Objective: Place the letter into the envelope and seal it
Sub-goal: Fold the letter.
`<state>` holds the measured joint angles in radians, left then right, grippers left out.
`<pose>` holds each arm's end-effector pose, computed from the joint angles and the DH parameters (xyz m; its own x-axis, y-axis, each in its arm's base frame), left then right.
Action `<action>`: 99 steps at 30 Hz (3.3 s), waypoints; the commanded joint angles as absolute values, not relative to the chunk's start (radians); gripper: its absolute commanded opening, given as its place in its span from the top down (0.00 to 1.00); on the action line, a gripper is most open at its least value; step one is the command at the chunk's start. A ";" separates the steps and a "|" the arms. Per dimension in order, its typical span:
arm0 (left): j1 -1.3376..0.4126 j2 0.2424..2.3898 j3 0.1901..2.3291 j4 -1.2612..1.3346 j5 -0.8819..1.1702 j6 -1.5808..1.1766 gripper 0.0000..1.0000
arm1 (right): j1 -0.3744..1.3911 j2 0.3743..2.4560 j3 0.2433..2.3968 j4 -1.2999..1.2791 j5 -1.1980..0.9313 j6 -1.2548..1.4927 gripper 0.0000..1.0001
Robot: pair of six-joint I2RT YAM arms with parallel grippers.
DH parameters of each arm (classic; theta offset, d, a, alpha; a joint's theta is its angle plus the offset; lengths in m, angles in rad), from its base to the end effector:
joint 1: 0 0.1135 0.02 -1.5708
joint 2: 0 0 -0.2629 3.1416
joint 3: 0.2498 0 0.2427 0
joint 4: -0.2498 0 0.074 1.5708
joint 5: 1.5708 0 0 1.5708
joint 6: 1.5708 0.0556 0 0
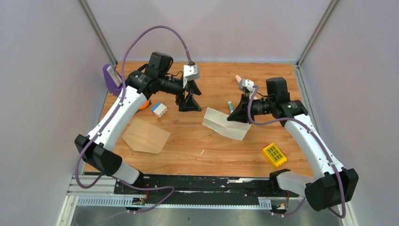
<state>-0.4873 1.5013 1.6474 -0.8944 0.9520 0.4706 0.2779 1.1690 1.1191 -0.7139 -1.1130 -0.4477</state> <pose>0.2470 -0.1821 0.3971 -0.1735 0.3896 -0.9045 0.9848 0.0632 -0.1617 0.2039 0.1100 0.3355 -0.2774 -0.2781 -0.9196 -0.9588 0.1408 0.2467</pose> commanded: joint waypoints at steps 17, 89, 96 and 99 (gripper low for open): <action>-0.694 1.732 1.867 -1.006 0.893 0.520 0.23 | 0.275 1.155 1.147 -0.737 -1.179 -0.461 1.00; -0.612 1.563 1.823 -1.159 0.877 0.645 1.00 | 0.221 1.124 1.146 -0.870 -1.004 -0.606 0.97; -0.595 1.564 1.845 -1.192 0.873 0.666 1.00 | 0.148 1.129 1.147 -0.903 -1.038 -0.647 0.96; -0.587 1.563 1.849 -1.200 0.871 0.674 1.00 | 0.118 1.133 1.149 -0.917 -1.049 -0.664 0.96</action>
<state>-0.6106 1.6173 1.8008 -1.1419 0.8787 0.6411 0.1631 1.1435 1.1580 -0.8600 -1.0576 -0.6014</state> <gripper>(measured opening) 0.007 0.038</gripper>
